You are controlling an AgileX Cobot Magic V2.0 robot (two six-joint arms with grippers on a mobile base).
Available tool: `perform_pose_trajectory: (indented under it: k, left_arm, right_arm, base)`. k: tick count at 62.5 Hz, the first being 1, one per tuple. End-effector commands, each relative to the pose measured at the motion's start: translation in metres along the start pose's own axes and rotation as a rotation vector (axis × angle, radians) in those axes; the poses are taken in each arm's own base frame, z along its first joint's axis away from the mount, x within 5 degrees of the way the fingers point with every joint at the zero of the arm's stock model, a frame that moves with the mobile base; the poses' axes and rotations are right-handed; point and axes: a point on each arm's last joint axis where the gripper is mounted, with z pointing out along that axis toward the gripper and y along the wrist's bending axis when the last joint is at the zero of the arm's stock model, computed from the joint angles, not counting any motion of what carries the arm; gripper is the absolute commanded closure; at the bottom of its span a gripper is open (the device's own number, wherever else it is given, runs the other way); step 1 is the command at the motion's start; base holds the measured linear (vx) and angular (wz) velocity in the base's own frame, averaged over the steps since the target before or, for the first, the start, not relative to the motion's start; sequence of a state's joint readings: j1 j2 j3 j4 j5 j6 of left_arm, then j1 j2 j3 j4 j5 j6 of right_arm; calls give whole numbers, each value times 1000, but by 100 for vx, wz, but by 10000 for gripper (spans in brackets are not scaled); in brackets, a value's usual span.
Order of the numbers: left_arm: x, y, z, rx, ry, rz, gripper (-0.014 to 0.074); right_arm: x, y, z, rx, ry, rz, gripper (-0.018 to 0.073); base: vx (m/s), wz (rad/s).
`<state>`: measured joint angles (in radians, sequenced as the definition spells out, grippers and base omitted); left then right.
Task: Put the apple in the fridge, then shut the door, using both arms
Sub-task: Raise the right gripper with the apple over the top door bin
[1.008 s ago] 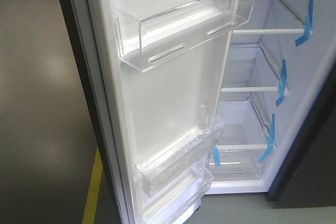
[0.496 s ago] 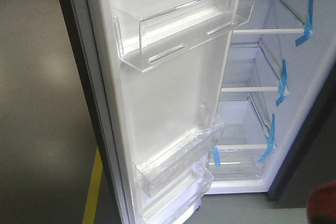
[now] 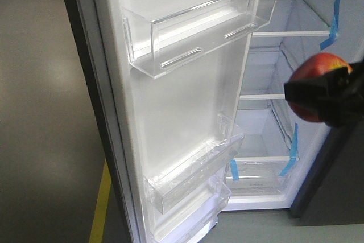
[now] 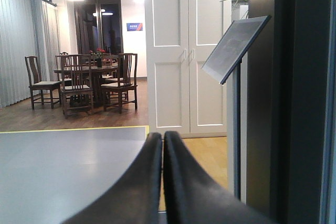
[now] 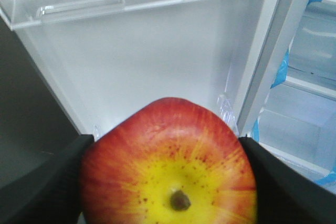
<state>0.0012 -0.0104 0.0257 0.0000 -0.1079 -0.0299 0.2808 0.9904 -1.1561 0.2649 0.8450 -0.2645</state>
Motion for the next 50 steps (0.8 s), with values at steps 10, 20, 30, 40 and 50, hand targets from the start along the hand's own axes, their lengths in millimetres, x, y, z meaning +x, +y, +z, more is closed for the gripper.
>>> perform_pose_trajectory:
  k: [10, 20, 30, 40, 50]
  left_arm:
    - [0, 0, -2, 2, -68, -6, 603]
    - [0, 0, -2, 2, -68, -6, 603]
    - [0, 0, -2, 2, -68, -6, 603]
    - [0, 0, -2, 2, -68, -6, 603]
    - [0, 0, -2, 2, -68, -6, 603]
  right_arm:
    - [-72, -8, 10, 16, -175, -18, 169]
    - [-108, -9, 18, -22, -248, -28, 169]
    - [-136, -11, 32, -54, -316, -55, 169]
    - [-157, -18, 49, -32, -375, -75, 169]
    - [-171, -25, 68, -3, -433, -72, 169]
  base:
    - [0, 0]
    - [0, 0]
    - [0, 0]
    - [0, 0]
    - [0, 0]
